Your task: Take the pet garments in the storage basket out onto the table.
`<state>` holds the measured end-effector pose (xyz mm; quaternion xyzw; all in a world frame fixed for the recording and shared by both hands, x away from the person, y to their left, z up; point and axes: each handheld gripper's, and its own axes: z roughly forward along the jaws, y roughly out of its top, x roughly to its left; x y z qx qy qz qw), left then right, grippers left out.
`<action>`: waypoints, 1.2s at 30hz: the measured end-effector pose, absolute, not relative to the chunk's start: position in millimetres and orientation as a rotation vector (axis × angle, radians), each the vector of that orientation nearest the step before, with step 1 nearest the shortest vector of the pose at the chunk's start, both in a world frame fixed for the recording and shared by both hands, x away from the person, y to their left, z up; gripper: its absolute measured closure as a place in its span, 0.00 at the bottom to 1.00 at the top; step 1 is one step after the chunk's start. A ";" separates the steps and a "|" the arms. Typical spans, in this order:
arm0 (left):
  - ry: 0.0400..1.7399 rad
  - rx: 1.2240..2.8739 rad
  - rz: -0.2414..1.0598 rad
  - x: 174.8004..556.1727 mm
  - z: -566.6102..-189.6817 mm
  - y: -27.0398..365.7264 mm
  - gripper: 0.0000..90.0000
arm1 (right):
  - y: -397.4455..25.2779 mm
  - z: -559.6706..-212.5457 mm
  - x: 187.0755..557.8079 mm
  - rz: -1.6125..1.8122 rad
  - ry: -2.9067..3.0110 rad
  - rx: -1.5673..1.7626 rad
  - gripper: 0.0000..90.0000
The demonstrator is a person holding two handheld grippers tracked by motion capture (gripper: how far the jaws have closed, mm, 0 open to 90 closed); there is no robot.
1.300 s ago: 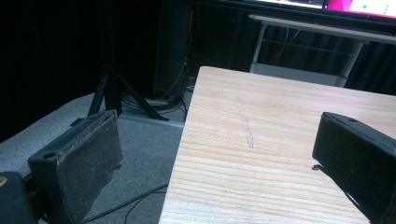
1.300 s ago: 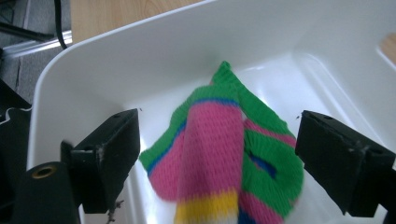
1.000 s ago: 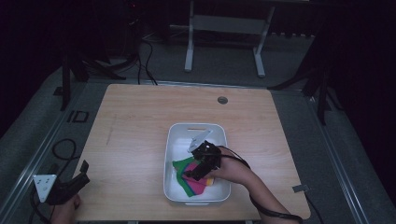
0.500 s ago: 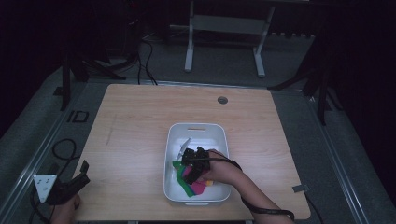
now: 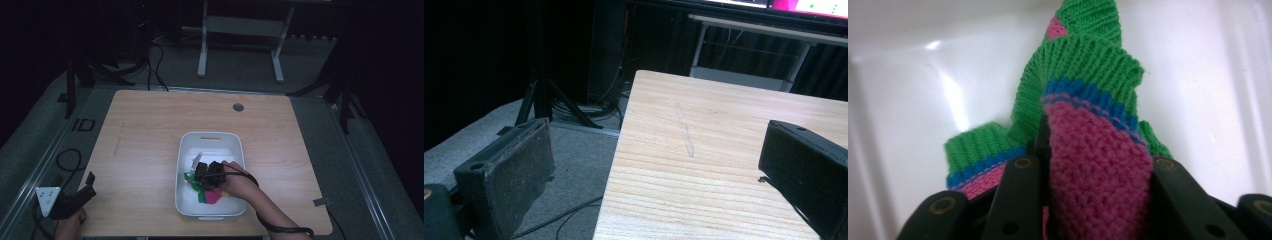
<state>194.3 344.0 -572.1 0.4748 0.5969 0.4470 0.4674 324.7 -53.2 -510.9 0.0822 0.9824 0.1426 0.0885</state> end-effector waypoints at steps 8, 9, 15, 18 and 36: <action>1.463 1.168 1.092 194.5 -572.0 344.2 0.02 | -72.2 -457.5 326.3 0.679 2.839 0.329 0.81; 1.464 1.168 1.092 194.6 -572.0 344.1 0.02 | -74.0 -451.2 326.2 0.703 2.828 0.329 0.81; 1.463 1.169 1.099 194.3 -572.0 344.0 0.02 | -88.9 -408.3 323.1 0.836 2.731 0.323 0.81; 1.464 1.166 1.098 194.3 -572.0 344.0 0.02 | -98.0 -393.0 323.0 0.884 2.689 0.339 0.81; 1.471 1.172 1.105 195.0 -571.8 342.9 0.02 | -179.5 -359.1 338.9 0.957 2.507 0.539 0.81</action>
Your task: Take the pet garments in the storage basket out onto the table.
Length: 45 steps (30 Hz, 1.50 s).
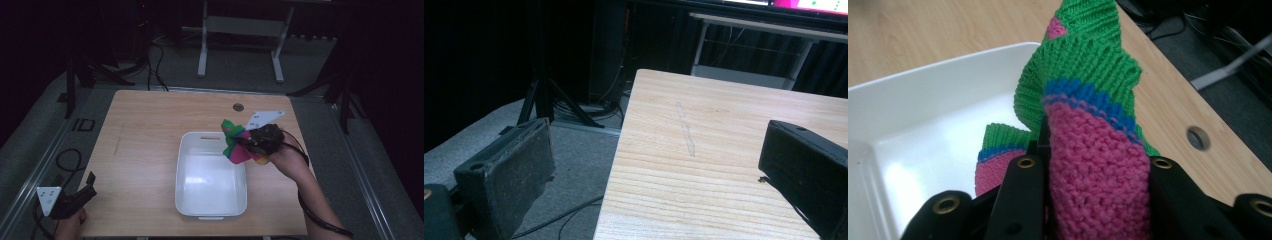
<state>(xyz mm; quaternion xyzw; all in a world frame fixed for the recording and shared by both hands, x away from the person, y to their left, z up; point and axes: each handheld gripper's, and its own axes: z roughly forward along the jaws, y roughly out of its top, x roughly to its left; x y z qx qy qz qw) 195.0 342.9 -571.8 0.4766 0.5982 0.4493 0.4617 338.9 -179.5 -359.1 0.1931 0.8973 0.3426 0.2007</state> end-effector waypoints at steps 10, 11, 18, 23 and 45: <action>1.470 1.171 1.109 194.7 -571.8 342.6 0.02 | -238.2 -353.6 344.9 0.934 2.420 0.701 0.81; 1.470 1.169 1.109 194.8 -571.9 342.6 0.02 | -244.4 -353.6 345.2 0.932 2.413 0.717 0.81; 1.473 1.169 1.108 194.9 -571.8 342.7 0.02 | -275.3 -357.6 348.0 0.900 2.371 0.798 0.81; 1.471 1.168 1.111 194.7 -571.8 342.4 0.02 | -286.0 -371.2 354.8 0.883 2.358 0.845 0.81; 1.467 1.165 1.116 194.3 -572.0 342.1 0.02 | -264.1 -494.6 397.6 0.788 2.431 0.985 0.81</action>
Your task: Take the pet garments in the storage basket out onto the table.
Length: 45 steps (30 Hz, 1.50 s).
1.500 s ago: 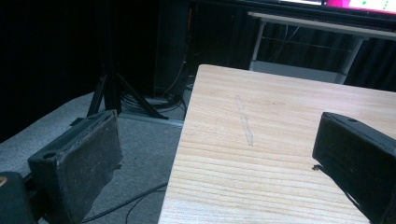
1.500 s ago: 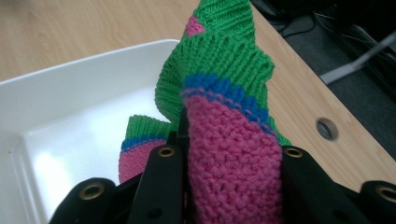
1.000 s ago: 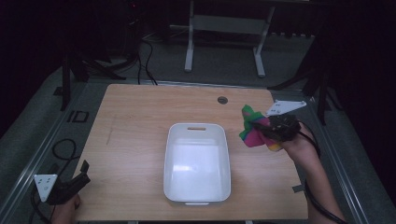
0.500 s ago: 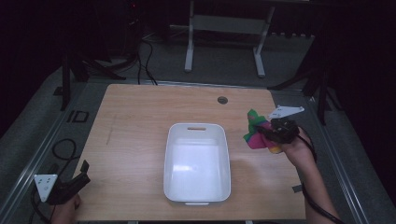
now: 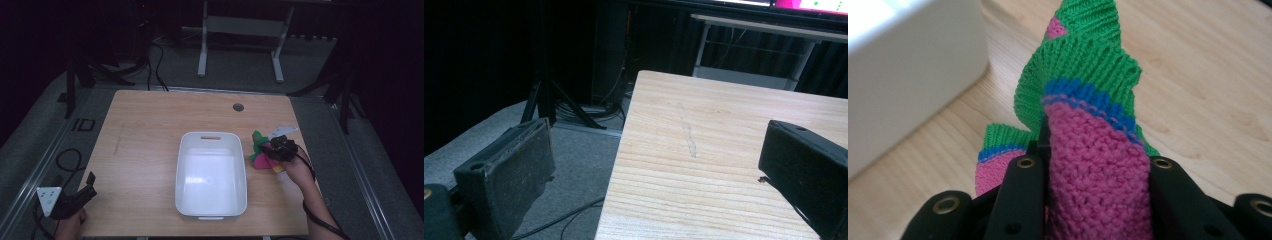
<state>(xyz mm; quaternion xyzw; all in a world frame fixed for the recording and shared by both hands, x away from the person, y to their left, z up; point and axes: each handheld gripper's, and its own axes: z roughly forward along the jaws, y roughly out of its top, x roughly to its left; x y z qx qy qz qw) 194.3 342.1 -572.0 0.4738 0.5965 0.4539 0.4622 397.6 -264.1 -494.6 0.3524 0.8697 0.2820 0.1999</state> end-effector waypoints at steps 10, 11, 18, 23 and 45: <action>1.467 1.170 1.114 194.6 -571.9 341.7 0.02 | -258.1 -532.8 405.1 0.756 2.472 1.027 0.80; 1.468 1.177 1.107 195.0 -571.7 341.9 0.02 | -256.2 -537.5 406.2 0.747 2.477 1.025 0.80; 1.469 1.170 1.107 194.6 -571.8 342.3 0.02 | -255.1 -530.6 405.7 0.748 2.488 1.044 0.64; 1.467 1.171 1.110 194.6 -571.9 341.9 0.02 | -258.3 -514.8 397.4 0.774 2.481 1.031 0.49; 1.469 1.169 1.115 194.6 -571.9 341.6 0.02 | -327.3 -487.3 327.5 1.086 2.275 1.087 0.13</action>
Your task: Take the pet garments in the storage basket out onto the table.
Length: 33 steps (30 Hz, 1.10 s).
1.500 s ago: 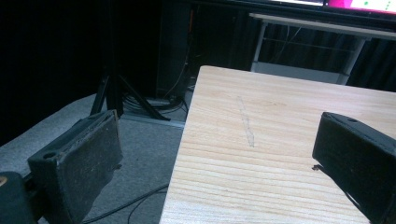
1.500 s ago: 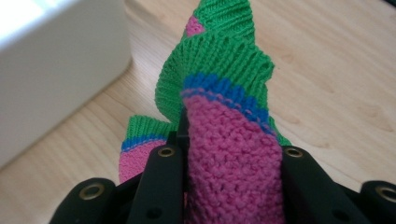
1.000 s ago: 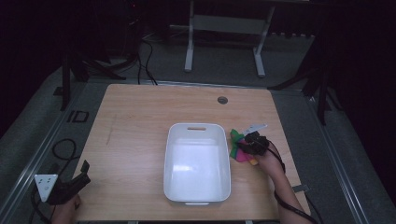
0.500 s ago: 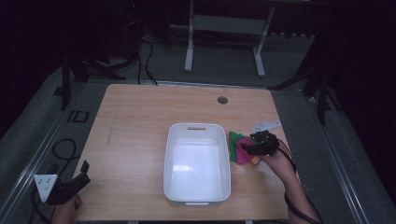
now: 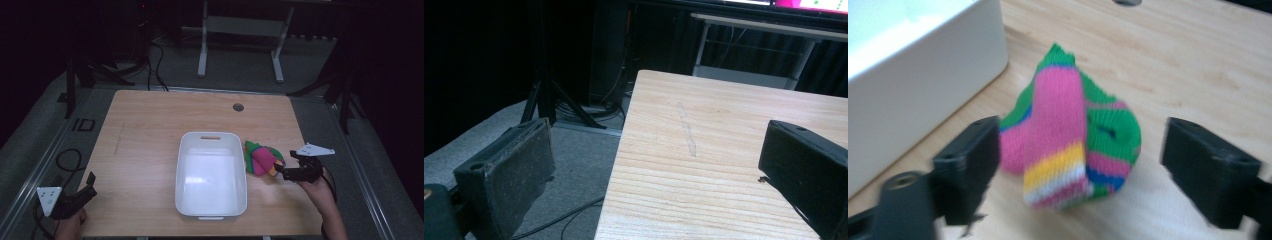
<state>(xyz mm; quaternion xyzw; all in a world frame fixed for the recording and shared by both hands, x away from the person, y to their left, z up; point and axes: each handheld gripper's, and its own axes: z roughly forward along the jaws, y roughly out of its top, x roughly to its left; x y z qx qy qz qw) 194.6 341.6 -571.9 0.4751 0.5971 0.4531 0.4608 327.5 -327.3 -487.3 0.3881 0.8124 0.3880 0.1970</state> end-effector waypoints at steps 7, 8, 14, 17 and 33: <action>1.468 1.169 1.114 194.5 -571.9 341.7 0.02 | -352.1 -512.5 304.1 1.201 2.107 1.141 0.12; 1.468 1.168 1.113 194.5 -571.9 341.8 0.02 | -354.7 -515.7 301.8 1.207 2.082 1.151 0.12; 1.467 1.170 1.113 194.6 -571.9 341.7 0.02 | -371.0 -532.6 287.4 1.114 1.929 1.240 0.12; 1.467 1.171 1.117 194.5 -571.9 341.4 0.02 | -379.2 -537.8 278.1 1.104 1.833 1.289 0.12; 1.464 1.168 1.120 194.2 -572.0 341.9 0.02 | -397.7 -552.2 259.7 1.189 1.664 1.355 0.13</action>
